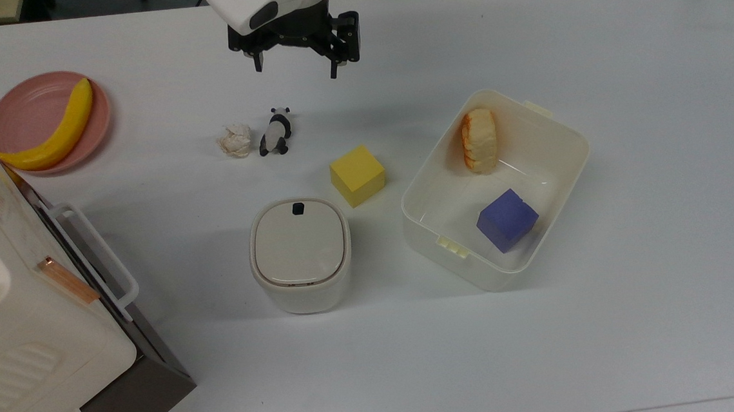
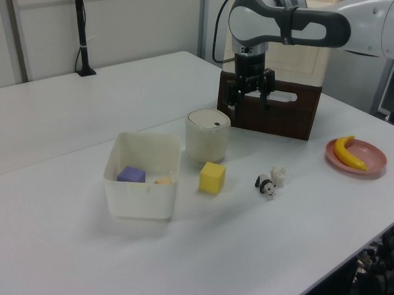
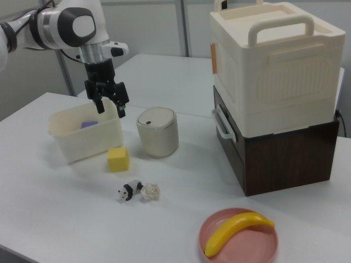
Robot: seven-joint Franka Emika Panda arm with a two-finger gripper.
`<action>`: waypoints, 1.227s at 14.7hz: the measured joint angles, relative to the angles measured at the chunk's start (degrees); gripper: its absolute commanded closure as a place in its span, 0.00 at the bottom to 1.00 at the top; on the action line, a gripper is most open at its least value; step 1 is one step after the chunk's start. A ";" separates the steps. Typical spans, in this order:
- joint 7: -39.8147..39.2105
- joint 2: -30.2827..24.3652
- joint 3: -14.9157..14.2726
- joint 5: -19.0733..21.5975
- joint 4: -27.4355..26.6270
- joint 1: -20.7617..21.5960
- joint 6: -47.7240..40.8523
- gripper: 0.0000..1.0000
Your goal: Open the trash can
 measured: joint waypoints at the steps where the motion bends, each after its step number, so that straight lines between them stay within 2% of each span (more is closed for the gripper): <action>1: 0.00 -0.01 0.00 0.00 0.00 0.00 0.00 0.00; 16: 0.00 -0.08 -0.03 0.03 -0.02 -0.63 2.52 0.00; 17: -0.01 -0.08 -0.03 0.03 -0.02 -0.64 2.65 0.01; 18: 0.00 -0.08 -0.03 0.03 -0.05 -0.65 2.86 0.06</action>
